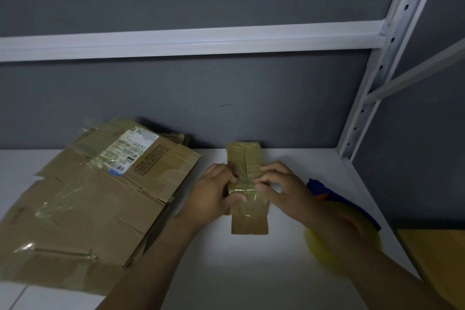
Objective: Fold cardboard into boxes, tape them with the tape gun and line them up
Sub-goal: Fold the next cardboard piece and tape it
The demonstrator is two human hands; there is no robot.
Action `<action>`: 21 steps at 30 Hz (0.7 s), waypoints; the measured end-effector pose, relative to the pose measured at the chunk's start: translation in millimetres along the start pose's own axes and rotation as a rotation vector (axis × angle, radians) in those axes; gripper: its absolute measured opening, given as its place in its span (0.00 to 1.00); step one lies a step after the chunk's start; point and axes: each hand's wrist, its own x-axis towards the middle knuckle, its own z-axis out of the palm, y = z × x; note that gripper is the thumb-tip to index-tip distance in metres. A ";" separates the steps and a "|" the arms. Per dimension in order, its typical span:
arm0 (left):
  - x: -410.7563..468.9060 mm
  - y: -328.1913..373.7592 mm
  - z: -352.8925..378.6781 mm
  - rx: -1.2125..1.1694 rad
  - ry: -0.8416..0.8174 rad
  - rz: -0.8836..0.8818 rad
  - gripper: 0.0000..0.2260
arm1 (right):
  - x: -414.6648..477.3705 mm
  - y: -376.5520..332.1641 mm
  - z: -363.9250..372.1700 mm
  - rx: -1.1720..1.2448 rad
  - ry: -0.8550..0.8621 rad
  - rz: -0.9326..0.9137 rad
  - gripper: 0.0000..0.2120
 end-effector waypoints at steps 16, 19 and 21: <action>-7.3 -11.0 -5.0 -0.160 0.025 0.045 0.26 | -6.2 12.0 -12.5 -0.070 -0.127 -0.081 0.17; -2.6 4.9 -20.6 -0.111 -0.050 0.000 0.25 | -0.3 20.4 -20.2 -0.105 -0.124 -0.203 0.19; 3.7 9.0 -24.1 0.040 -0.042 -0.075 0.38 | 2.5 28.0 -26.5 -0.150 -0.094 -0.253 0.21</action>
